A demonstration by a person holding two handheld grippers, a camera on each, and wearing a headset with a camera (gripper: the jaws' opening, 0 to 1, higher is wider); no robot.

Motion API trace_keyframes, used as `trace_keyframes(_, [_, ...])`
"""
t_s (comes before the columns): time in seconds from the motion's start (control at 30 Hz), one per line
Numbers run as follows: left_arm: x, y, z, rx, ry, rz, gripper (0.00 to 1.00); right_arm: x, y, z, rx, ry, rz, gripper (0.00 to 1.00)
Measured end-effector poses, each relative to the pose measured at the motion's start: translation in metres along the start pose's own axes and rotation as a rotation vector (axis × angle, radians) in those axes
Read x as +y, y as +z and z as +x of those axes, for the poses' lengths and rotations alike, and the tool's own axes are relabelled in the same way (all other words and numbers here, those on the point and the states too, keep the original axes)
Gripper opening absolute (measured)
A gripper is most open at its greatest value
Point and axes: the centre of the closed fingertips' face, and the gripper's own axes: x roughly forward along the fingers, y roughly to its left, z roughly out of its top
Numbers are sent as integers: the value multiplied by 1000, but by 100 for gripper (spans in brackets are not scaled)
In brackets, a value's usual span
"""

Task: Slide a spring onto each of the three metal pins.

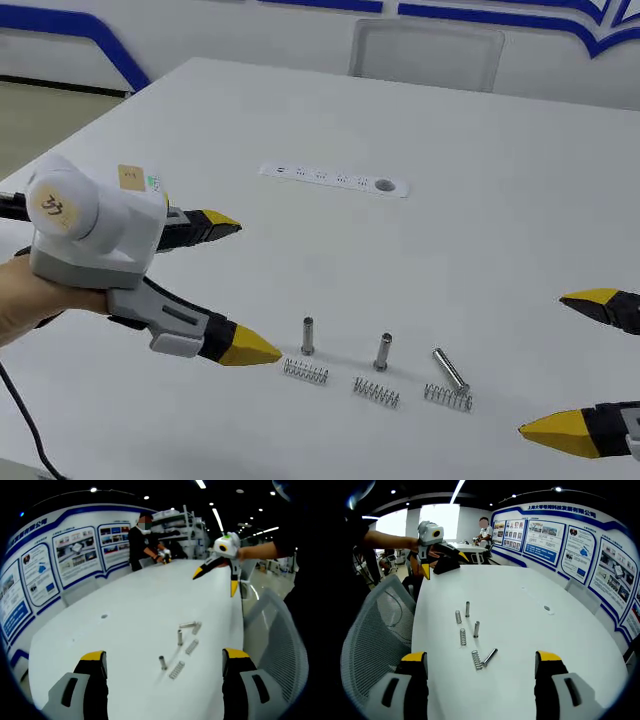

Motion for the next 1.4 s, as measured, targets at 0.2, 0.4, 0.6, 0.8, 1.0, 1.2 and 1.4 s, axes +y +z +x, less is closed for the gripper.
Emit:
trace_keyframes(0.2, [-1, 0, 3, 7, -5, 9, 98, 3, 1, 0, -14, -2, 19, 89])
trace_keyframes(0.4, [2, 4, 7, -11, -2, -3, 98, -3, -2, 0, -10, -36, 34, 89])
trace_keyframes(0.6, [2, 7, 13, -23, -7, 1, 98, -3, -2, -1, -16, -44, 50, 88])
trace_keyframes(0.8, [0, 9, 14, -30, -20, 4, 98, -3, -5, 0, -1, -46, 53, 88])
trace_keyframes(1.0, [0, 5, 10, -24, -17, 0, 97, -8, -3, 2, -1, -62, 54, 87])
trace_keyframes(1.2, [0, 0, 7, -24, -3, -16, 96, -7, -2, 6, 3, -47, 51, 85])
trace_keyframes(1.4, [-4, -4, 5, -17, -3, -19, 96, -8, -4, 13, 14, -35, 57, 83])
